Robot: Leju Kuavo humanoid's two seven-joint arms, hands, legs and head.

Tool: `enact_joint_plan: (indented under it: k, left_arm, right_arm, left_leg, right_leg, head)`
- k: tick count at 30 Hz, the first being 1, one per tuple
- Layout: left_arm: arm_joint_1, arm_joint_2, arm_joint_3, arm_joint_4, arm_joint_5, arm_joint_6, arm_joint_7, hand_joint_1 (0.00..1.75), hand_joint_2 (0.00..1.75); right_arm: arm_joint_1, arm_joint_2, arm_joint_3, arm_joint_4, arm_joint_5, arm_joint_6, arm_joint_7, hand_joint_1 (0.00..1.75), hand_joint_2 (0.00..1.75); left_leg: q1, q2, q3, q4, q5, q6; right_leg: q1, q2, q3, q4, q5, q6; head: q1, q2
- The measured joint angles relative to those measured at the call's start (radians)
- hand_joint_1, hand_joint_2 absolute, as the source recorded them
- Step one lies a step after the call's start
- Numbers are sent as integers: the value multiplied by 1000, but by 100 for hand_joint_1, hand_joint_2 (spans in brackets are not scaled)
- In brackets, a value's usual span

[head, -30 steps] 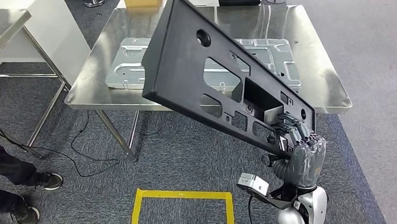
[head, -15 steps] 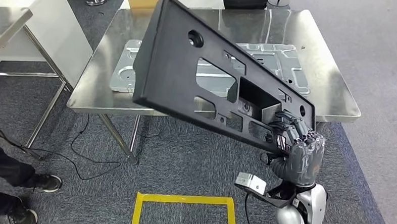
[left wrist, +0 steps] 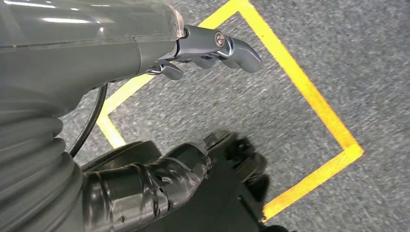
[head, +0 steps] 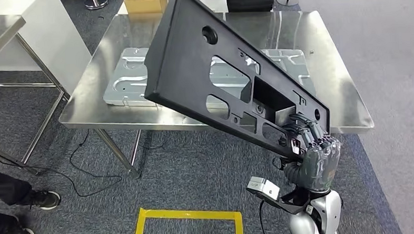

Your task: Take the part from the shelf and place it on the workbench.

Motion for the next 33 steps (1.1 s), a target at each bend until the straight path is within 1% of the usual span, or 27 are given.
enact_joint_plan:
  k: [3,4,5,6,8,9,10,11,12,13,14,15,16,17,19,20,21,22,24,25,26,27,28,29,30,31,33]
  left_arm:
    - [-1,0,-2,0,-1,0,0,0,175]
    - [0,0,-3,0,-1,0,0,0,175]
    - [0,0,-3,0,-1,1,0,0,175]
    - [-1,0,-3,0,-1,1,0,0,175]
    - [-2,0,-3,0,-1,1,0,0,175]
    - [-2,0,-4,0,-1,1,0,0,175]
    - [-1,0,-4,0,-1,1,0,0,175]
    - [1,-1,-4,0,-1,1,0,0,175]
    - [3,-1,-4,0,-1,1,0,0,175]
    - [4,-2,-4,0,-1,1,0,0,175]
    - [5,-2,-4,0,-1,1,0,0,175]
    - [5,-3,-4,0,-1,1,0,0,175]
    - [4,-3,-4,0,-1,1,0,0,175]
    - [3,-3,-4,0,-1,1,0,0,175]
    - [1,-3,-4,0,-1,2,0,0,175]
    - [1,-3,-4,0,-1,2,0,0,175]
    - [0,-3,-4,0,-1,2,0,0,175]
    - [0,-3,-4,0,-1,2,0,0,175]
    - [1,-3,-4,0,0,2,0,0,175]
    - [3,-3,-4,0,0,3,0,0,175]
    - [5,-3,-4,0,0,5,1,0,175]
    - [6,-3,-4,0,0,9,3,0,175]
    - [6,-3,-4,0,0,17,5,0,175]
    - [8,-3,-4,0,0,26,9,0,175]
    - [8,-3,-4,0,0,36,11,0,175]
    - [8,-3,-4,0,0,46,14,0,175]
    - [8,-4,-4,0,-2,62,19,0,175]
  right_arm:
    - [-2,0,0,2,0,0,4,175,175]
    - [-2,0,0,2,0,0,5,175,175]
    - [-3,0,0,3,0,0,5,175,175]
    - [-4,0,0,3,1,0,5,175,175]
    - [-5,0,0,6,1,0,5,175,175]
    - [-4,0,0,8,1,0,5,175,175]
    - [-4,0,0,10,1,0,6,175,175]
    - [-3,0,0,12,1,0,6,175,175]
    - [-3,0,0,13,1,0,7,175,175]
    - [-3,0,0,13,1,0,7,175,175]
    - [-3,0,0,14,2,0,7,175,175]
    - [-3,0,0,15,2,0,7,175,175]
    - [-1,0,0,16,2,0,6,175,175]
    - [0,0,0,17,2,0,6,175,175]
    - [3,0,0,16,2,0,5,175,175]
    - [3,0,0,16,1,0,5,175,175]
    - [2,0,0,15,1,0,5,175,175]
    - [2,0,0,15,0,0,5,175,175]
    - [4,1,0,16,0,0,4,175,175]
    - [6,1,0,16,0,0,4,175,175]
    - [7,1,0,16,0,0,3,175,175]
    - [8,1,0,16,0,0,3,175,175]
    - [8,1,0,15,0,0,2,175,175]
    - [9,2,0,16,-1,0,1,175,175]
    - [9,2,0,16,-2,0,0,175,175]
    - [11,2,0,16,-4,0,-1,175,175]
    - [14,2,0,15,-7,0,-5,175,175]
  left_leg:
    - [-3,-1,23,-30,-15,16]
    - [-2,-2,32,-35,-18,23]
    - [-1,-2,42,-38,-22,30]
    - [0,-2,51,-40,-26,35]
    - [0,-2,65,-40,-38,42]
    - [0,-3,72,-40,-45,42]
    - [0,-3,81,-40,-53,41]
    - [0,-4,93,-40,-62,39]
    - [1,-4,107,-40,-73,35]
    - [2,-4,118,-41,-84,32]
    - [2,-4,130,-40,-94,27]
    - [1,-4,137,-41,-103,20]
    - [1,-3,143,-41,-110,14]
    - [0,-3,150,-39,-113,7]
    - [0,-2,160,-28,-121,-4]
    - [1,-2,153,-5,-129,-9]
    - [3,-2,134,34,-144,-13]
    - [4,-2,102,90,-164,-16]
    - [5,-2,17,204,-208,-20]
    - [5,-2,-15,231,-216,-21]
    - [5,-2,-33,225,-202,-21]
    - [5,-2,-35,185,-163,-19]
    - [5,-2,-29,125,-106,-15]
    - [2,-2,-23,71,-58,-11]
    - [-1,-2,-16,28,-29,-5]
    - [-3,-3,-14,7,-11,0]
    - [-5,-3,-9,-2,-11,8]
  right_leg:
    - [-1,-1,10,9,-8,16]
    - [-2,-2,9,22,-12,20]
    - [-3,-2,-3,48,-24,23]
    - [-4,-2,-29,94,-42,27]
    - [-6,-2,-109,214,-80,36]
    - [-8,-3,-149,260,-91,40]
    - [-10,-3,-176,276,-87,42]
    - [-12,-3,-185,257,-64,43]
    - [-13,-4,-178,208,-22,43]
    - [-13,-5,-164,143,31,40]
    - [-10,-6,-152,89,64,36]
    - [-6,-7,-143,54,84,30]
    - [-3,-7,-140,39,90,23]
    - [0,-7,-137,38,80,15]
    - [-3,-4,-118,32,81,-1]
    - [-4,-4,-106,27,76,-9]
    - [-5,-4,-94,23,72,-15]
    - [-5,-4,-85,21,66,-19]
    - [-4,-3,-70,20,52,-23]
    - [-4,-2,-61,20,45,-24]
    - [-4,-1,-50,20,36,-23]
    - [-3,0,-36,20,27,-22]
    - [-2,1,-23,20,17,-20]
    - [-1,1,-11,21,7,-16]
    - [0,2,-4,22,-1,-11]
    - [1,3,-1,24,-9,-6]
    - [3,4,1,23,-19,5]
  head:
    - [0,0]
    - [0,0]
    - [0,0]
    - [1,0]
    - [1,0]
    - [1,0]
    - [1,0]
    - [1,0]
    - [1,0]
    - [1,0]
    - [1,0]
    - [1,0]
    - [0,0]
    - [0,0]
    - [0,0]
    - [-1,0]
    - [-1,0]
    - [-2,0]
    - [-2,0]
    - [-2,0]
    - [-2,0]
    - [-2,0]
    - [-2,0]
    - [-2,0]
    - [-2,0]
    - [-2,0]
    - [-3,0]
